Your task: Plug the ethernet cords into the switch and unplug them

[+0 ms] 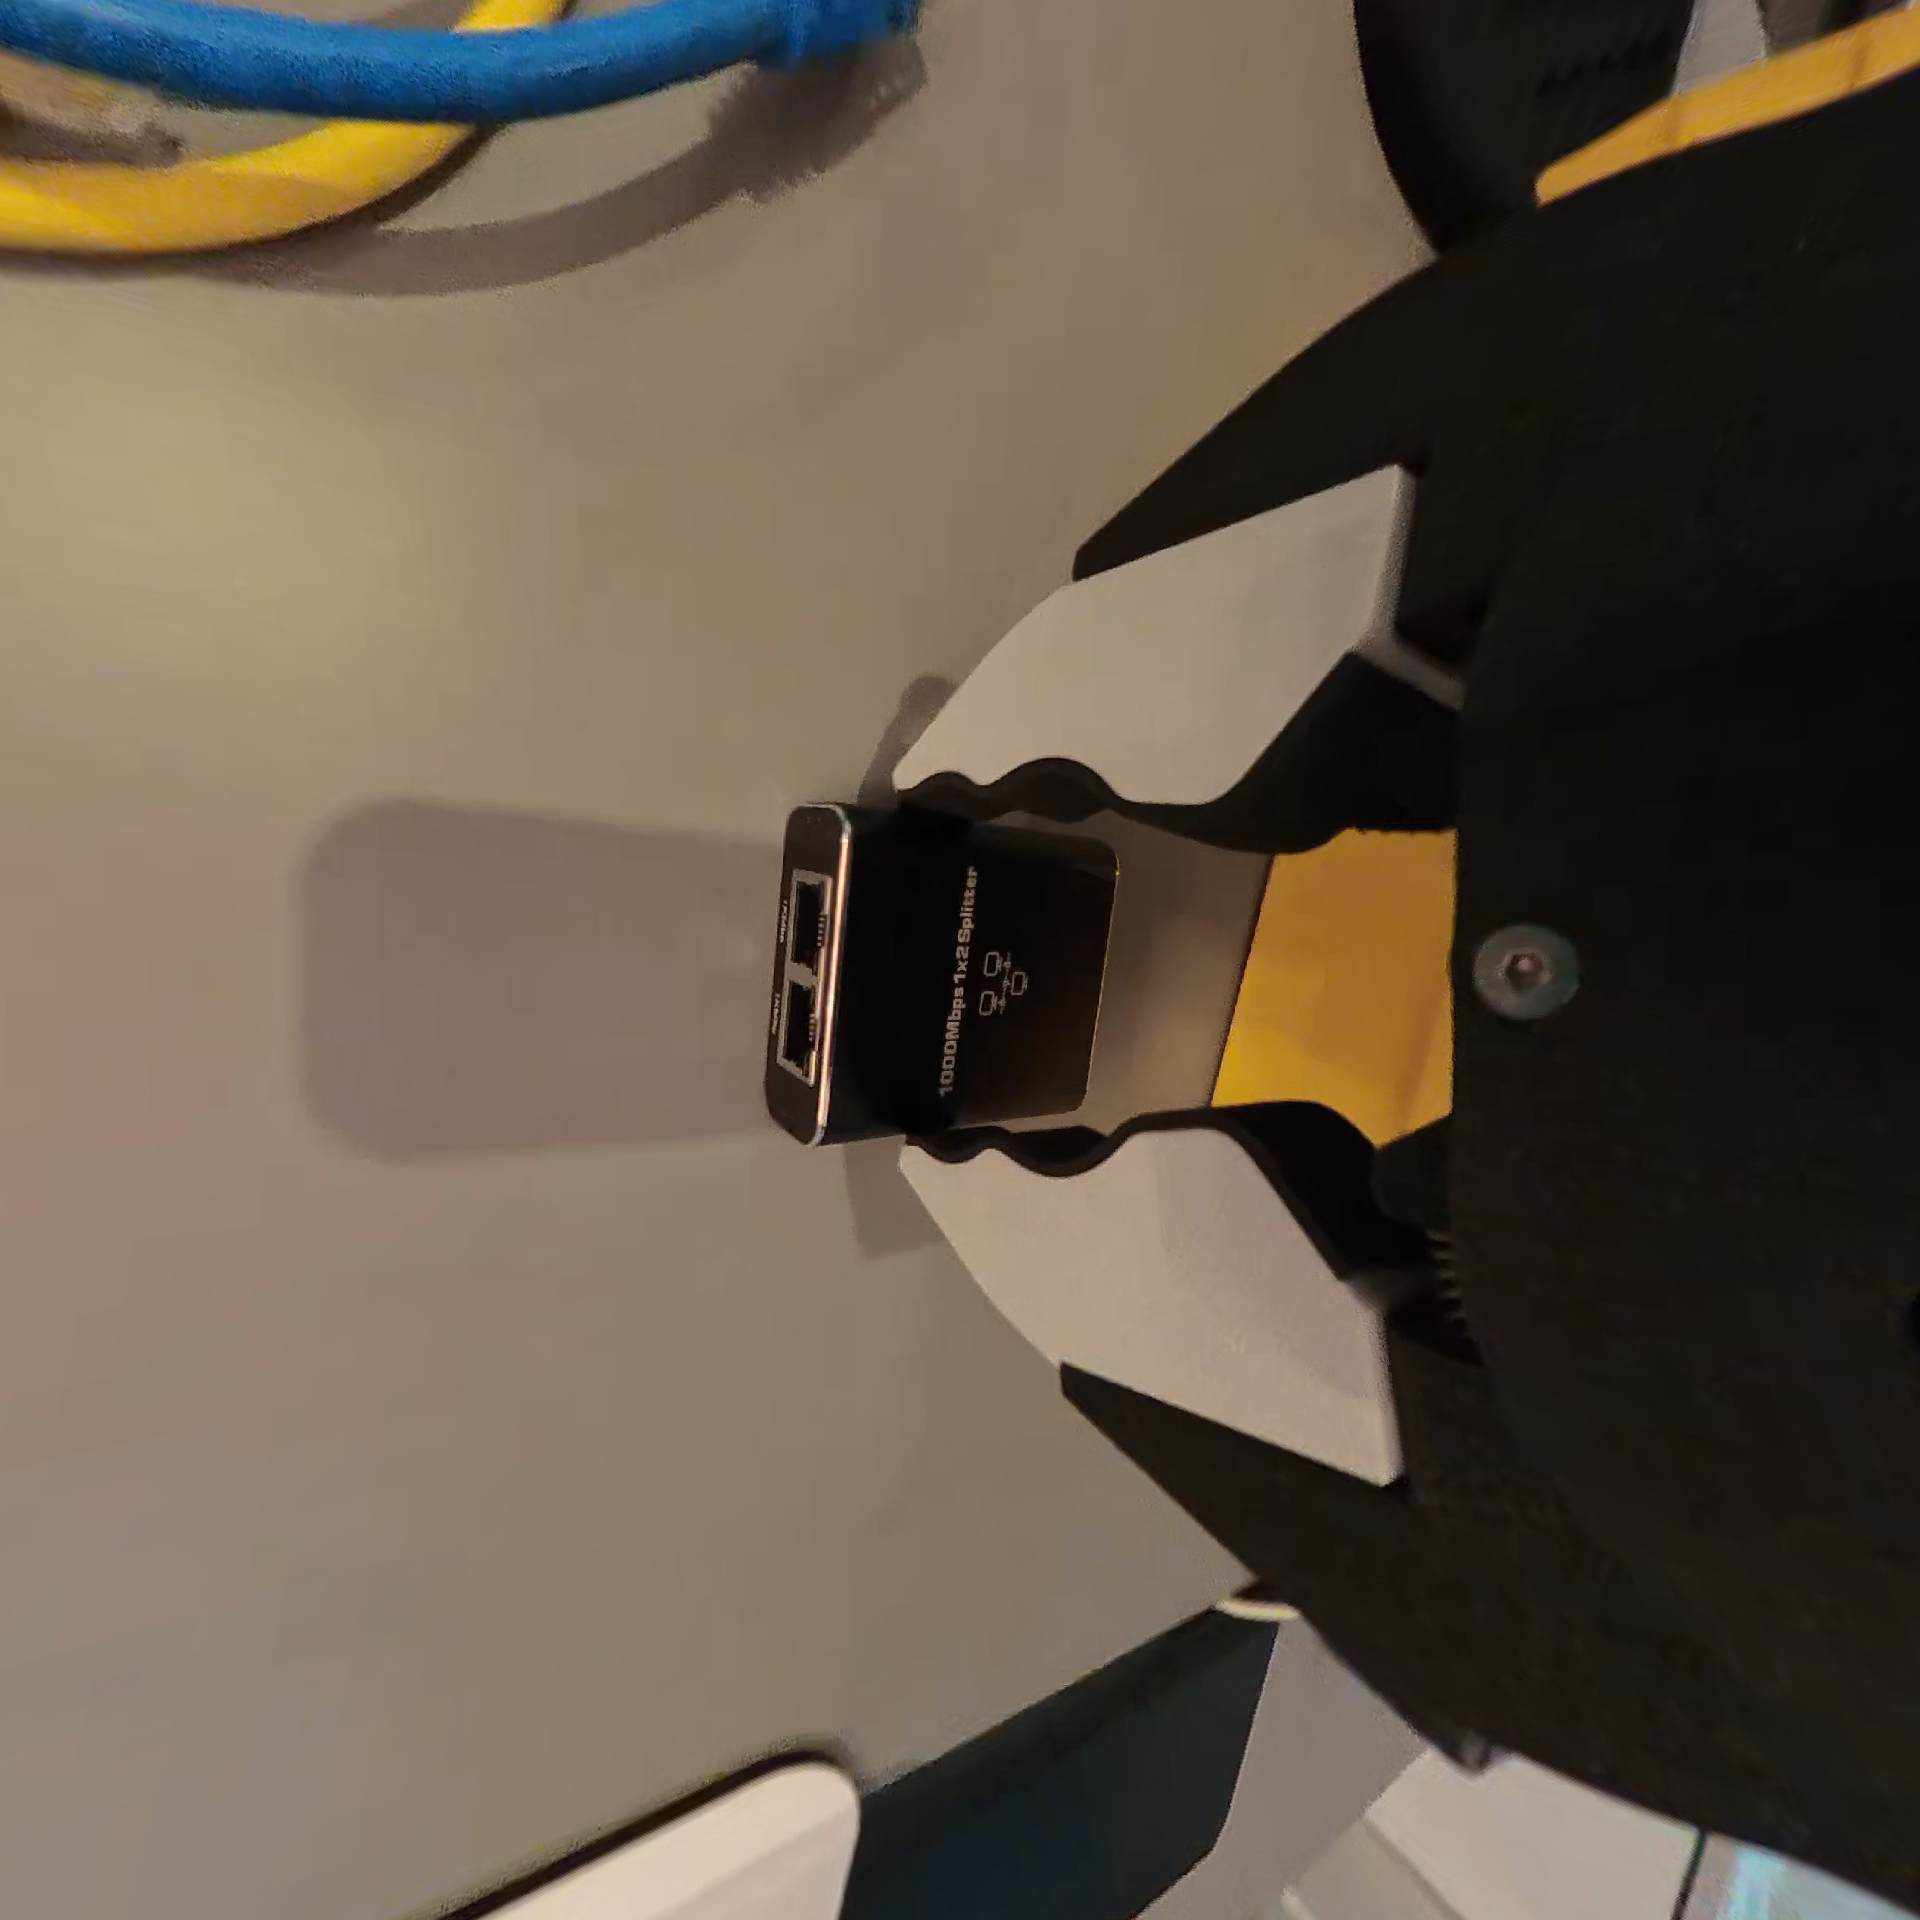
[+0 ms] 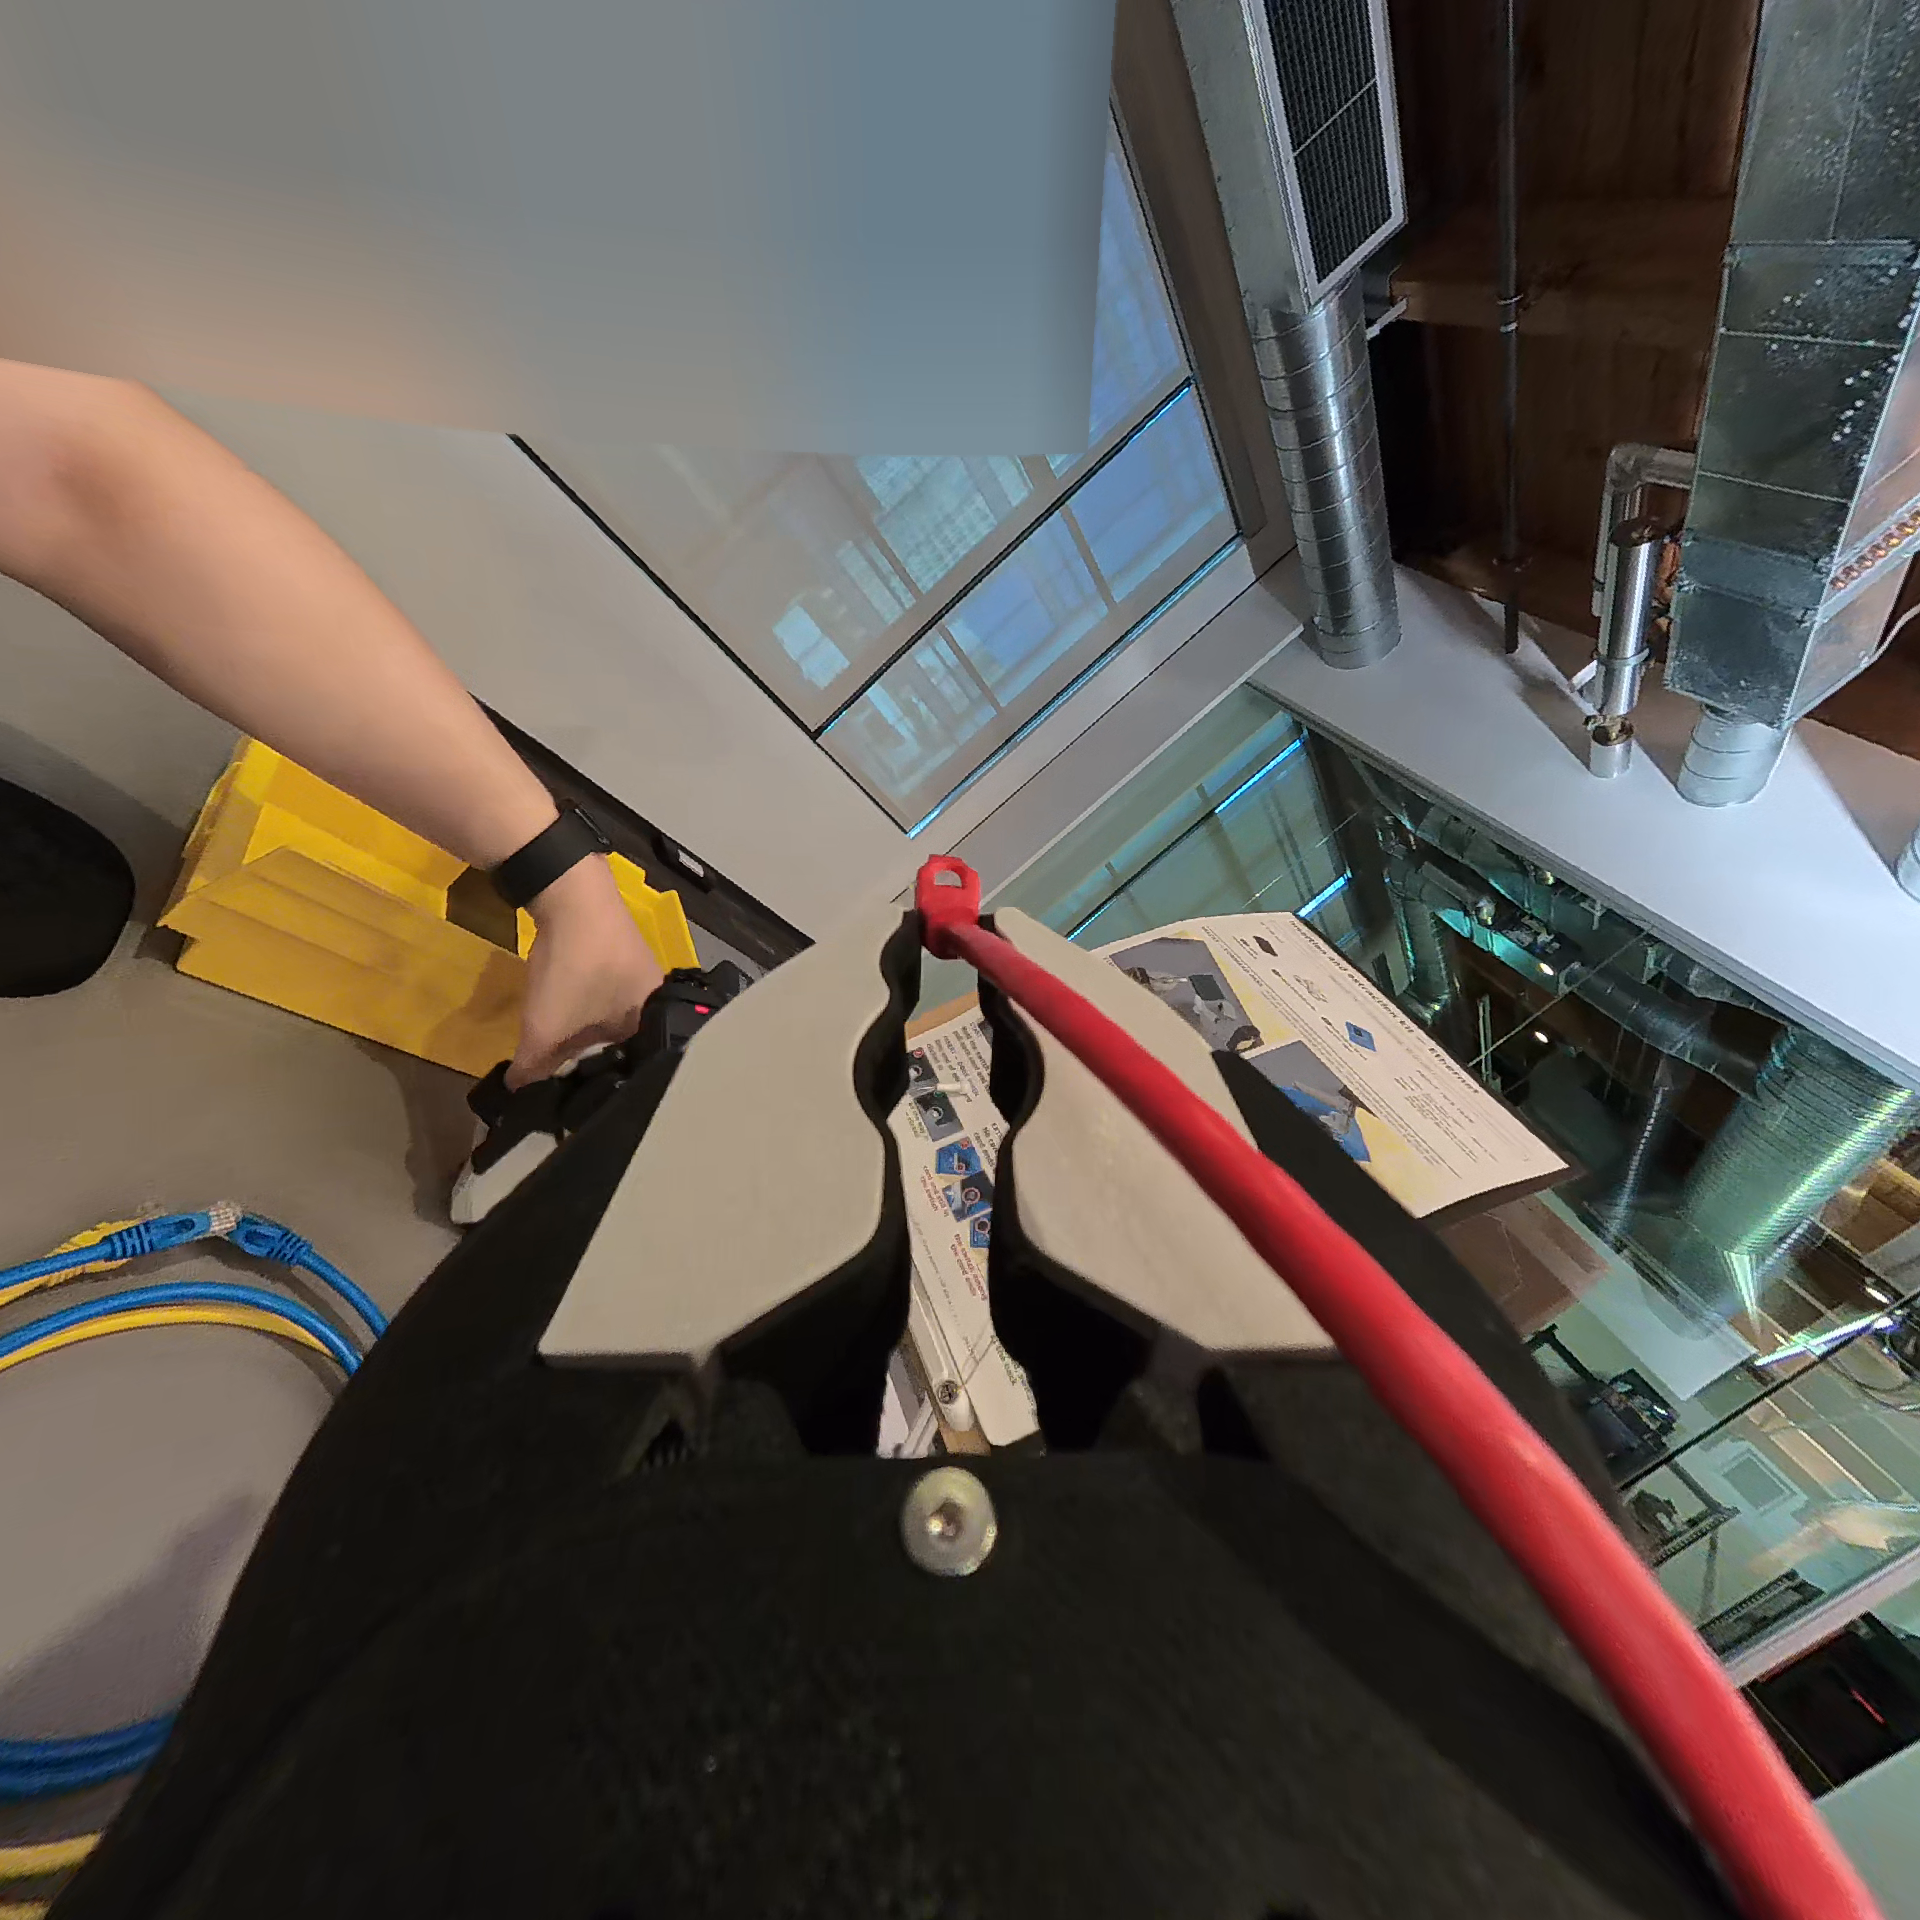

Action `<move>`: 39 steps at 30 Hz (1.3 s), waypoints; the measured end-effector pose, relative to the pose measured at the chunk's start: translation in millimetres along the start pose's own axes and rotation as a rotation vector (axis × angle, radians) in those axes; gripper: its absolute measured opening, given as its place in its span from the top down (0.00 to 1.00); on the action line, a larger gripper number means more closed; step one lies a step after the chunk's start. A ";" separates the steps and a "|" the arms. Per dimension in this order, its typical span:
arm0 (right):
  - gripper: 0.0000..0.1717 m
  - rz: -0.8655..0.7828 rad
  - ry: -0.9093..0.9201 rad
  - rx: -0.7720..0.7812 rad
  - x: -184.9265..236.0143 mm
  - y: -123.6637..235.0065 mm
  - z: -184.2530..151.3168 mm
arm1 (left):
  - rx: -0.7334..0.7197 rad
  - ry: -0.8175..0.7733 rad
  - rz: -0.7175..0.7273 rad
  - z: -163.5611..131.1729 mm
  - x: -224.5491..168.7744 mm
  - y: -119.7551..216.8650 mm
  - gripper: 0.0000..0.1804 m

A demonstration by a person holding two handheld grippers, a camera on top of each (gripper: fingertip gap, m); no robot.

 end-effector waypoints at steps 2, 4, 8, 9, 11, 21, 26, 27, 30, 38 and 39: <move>0.94 0.002 -0.001 -0.002 0.3 -0.4 0.5 | 0.015 0.090 -0.017 1.5 0.8 -0.5 0.68; 0.94 0.002 0.002 0.001 0.6 -0.6 0.4 | 0.039 0.180 -0.037 1.0 -0.5 -0.7 0.68; 0.94 0.000 0.008 0.008 0.6 -0.6 0.5 | 0.076 0.476 -0.084 0.8 -6.4 -0.6 0.68; 0.94 0.002 0.008 0.008 0.8 -0.6 0.7 | 0.075 0.566 -0.135 2.9 -11.7 -0.6 0.65; 0.94 0.001 0.013 0.012 1.1 -0.9 1.1 | 0.053 0.657 -0.247 10.1 -23.6 0.9 0.60; 0.94 0.002 0.025 0.023 2.0 -2.8 0.3 | 0.009 0.382 -0.202 6.0 -34.9 16.2 0.59; 0.94 0.005 0.034 0.042 2.8 -5.0 -2.1 | 0.103 0.358 -0.194 -13.4 -44.0 13.2 0.56; 0.94 0.006 0.034 0.040 3.1 -5.4 -1.8 | 0.110 0.351 -0.203 -15.3 -48.4 12.2 0.56; 0.94 0.011 0.037 0.038 4.5 -6.4 -0.4 | 0.133 0.375 -0.229 -18.6 -61.5 14.0 0.58; 0.94 0.003 0.045 0.030 4.0 -4.9 3.2 | -0.048 0.236 -0.182 4.8 -87.4 34.1 0.66; 0.94 0.001 0.044 0.027 3.5 -4.3 3.9 | -0.083 0.197 -0.137 7.5 -81.3 35.2 0.64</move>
Point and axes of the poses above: each gripper's, where its closed fingertips meet, y back along the fingers, z out of its top, x = y × z across the jaws, the point moved 1 cm from there along y, back along the fingers, and after that the axes turned 1 degree about -y, right-handed, at the moved point
